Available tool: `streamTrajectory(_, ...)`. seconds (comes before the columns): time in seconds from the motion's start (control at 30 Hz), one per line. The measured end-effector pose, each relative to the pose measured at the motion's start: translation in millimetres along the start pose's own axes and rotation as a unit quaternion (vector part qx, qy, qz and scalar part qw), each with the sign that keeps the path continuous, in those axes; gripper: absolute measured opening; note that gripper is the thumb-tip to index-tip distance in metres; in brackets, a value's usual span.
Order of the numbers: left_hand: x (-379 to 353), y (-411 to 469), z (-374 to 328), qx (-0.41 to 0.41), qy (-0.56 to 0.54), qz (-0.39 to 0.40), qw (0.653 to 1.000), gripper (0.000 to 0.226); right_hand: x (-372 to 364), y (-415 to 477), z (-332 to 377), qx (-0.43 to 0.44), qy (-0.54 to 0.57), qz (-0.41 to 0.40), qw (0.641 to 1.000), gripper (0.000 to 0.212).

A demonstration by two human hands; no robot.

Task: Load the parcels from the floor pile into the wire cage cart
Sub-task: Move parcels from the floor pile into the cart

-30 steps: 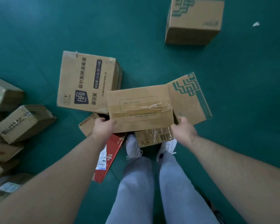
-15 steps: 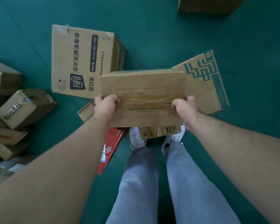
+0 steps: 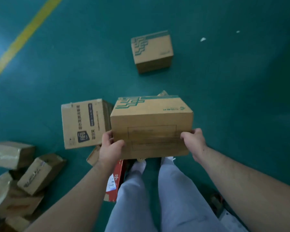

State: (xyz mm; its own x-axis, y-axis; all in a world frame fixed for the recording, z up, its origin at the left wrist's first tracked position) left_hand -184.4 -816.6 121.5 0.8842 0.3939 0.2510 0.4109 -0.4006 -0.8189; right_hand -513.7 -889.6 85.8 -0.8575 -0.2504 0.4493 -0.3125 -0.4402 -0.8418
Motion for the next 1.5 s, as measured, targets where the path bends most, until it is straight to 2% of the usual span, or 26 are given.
streamTrajectory(0.1,-19.0,-43.4,-27.3,-0.062,0.063,0.088,0.992,0.061,35.1,-49.8,-34.9,-0.021,0.03,-0.021,0.999,0.034)
streamTrajectory(0.13,-24.5,-55.6,-34.8,-0.08,0.087,0.111,0.987,0.063,43.3,-64.6,-50.6,-0.025,0.039,-0.03,0.998,0.044)
streamTrajectory(0.2,-40.4,-80.3,-42.2,-0.108,0.158,0.165,0.968,0.067,60.8,-101.0,-90.9,-0.041,0.079,-0.049,0.995,0.078)
streamTrajectory(0.27,-53.9,-97.1,-43.2,-0.126,0.233,0.209,0.941,0.075,67.2,-130.5,-133.5,-0.064,0.094,-0.054,0.992,0.096)
streamTrajectory(0.4,-96.2,-143.7,-14.6,-0.154,0.318,0.325,0.877,0.084,77.5,-213.0,-233.3,-0.104,0.194,-0.073,0.973,0.1)
streamTrajectory(0.47,-113.9,-171.6,3.6,-0.159,0.364,0.35,0.848,0.073,71.4,-247.5,-280.3,-0.12,0.253,-0.067,0.958,0.105)
streamTrajectory(0.57,-143.1,-244.4,49.5,-0.147,0.445,0.409,0.783,0.027,55.2,-298.7,-378.2,-0.187,0.348,-0.095,0.914,0.096)
streamTrajectory(0.6,-151.0,-263.2,65.9,-0.147,0.465,0.42,0.765,0.022,50.6,-317.3,-406.2,-0.206,0.37,-0.108,0.899,0.09)
streamTrajectory(0.7,-170.2,-323.8,122.3,-0.171,0.517,0.461,0.7,0.034,30.6,-374.3,-481.8,-0.245,0.416,-0.129,0.867,0.07)
streamTrajectory(0.73,-176.5,-342.8,140.7,-0.187,0.52,0.476,0.684,0.033,21.4,-388.6,-507.0,-0.25,0.437,-0.142,0.853,0.07)
streamTrajectory(0.8,-183.5,-390.9,182.8,-0.21,0.537,0.498,0.648,0.015,4.7,-417.9,-555.4,-0.256,0.467,-0.183,0.826,0.071)
streamTrajectory(0.9,-183.6,-459.6,268.4,-0.21,0.576,0.516,0.598,0.016,-33.1,-461.6,-631.2,-0.263,0.502,-0.198,0.8,0.064)
streamTrajectory(0.93,-182.8,-476.8,297.2,-0.211,0.595,0.503,0.589,0.023,-48.3,-476.9,-656.4,-0.27,0.521,-0.199,0.785,0.06)
streamTrajectory(0.97,-182.8,-490.3,329.0,-0.206,0.621,0.488,0.578,0.04,-62.4,-492.8,-684.1,-0.279,0.536,-0.205,0.77,0.056)
streamTrajectory(1.03,-174.5,-507.4,399.2,-0.123,0.644,0.46,0.599,0.058,-90.9,-520.6,-740.6,-0.3,0.552,-0.222,0.746,0.054)
streamTrajectory(1.07,-172.1,-509.4,430.9,-0.103,0.646,0.443,0.613,0.058,-104.5,-531.6,-766.0,-0.309,0.558,-0.222,0.738,0.054)
streamTrajectory(1.1,-168.1,-516.6,461.4,-0.094,0.652,0.431,0.616,0.054,-115.9,-542.9,-789.3,-0.315,0.558,-0.22,0.736,0.054)
streamTrajectory(1.2,-165.8,-540.3,541.5,-0.144,0.66,0.408,0.614,0.039,-141.1,-577.9,-861.6,-0.335,0.543,-0.233,0.734,0.055)
streamTrajectory(1.27,-150.6,-563.9,591.5,-0.087,0.667,0.396,0.625,0.03,-152.9,-596.0,-903.3,-0.343,0.549,-0.245,0.722,0.057)
streamTrajectory(1.3,-137.6,-582.1,619.1,-0.056,0.691,0.391,0.605,0.026,-158.5,-605.5,-926.6,-0.341,0.563,-0.252,0.709,0.056)
streamTrajectory(1.37,-120.4,-600.3,644.8,-0.006,0.717,0.367,0.593,0.028,-162.0,-613.4,-953.4,-0.333,0.579,-0.271,0.693,0.051)
streamTrajectory(1.43,-118.5,-610.1,669.4,-0.005,0.738,0.349,0.577,0.037,-164.6,-621.5,-981.8,-0.334,0.594,-0.286,0.673,0.049)
streamTrajectory(1.5,-130.1,-611.7,693.8,0.023,0.726,0.353,0.59,0.071,-162.7,-620.8,-1002.9,-0.322,0.613,-0.313,0.65,0.046)
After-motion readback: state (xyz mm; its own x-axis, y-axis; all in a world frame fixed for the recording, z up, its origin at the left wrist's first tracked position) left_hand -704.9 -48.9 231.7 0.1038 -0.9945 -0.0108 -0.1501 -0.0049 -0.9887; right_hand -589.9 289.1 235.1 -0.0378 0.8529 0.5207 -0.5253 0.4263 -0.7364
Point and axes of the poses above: each hand's wrist, its own y-axis towards the middle knuckle, its own x-axis out of the back of the hand, z = x × y, the point moved 9 cm from there along y, towards the middle knuckle, and after that the axes turned 7 degrees about -y, right-handed, at the moved point
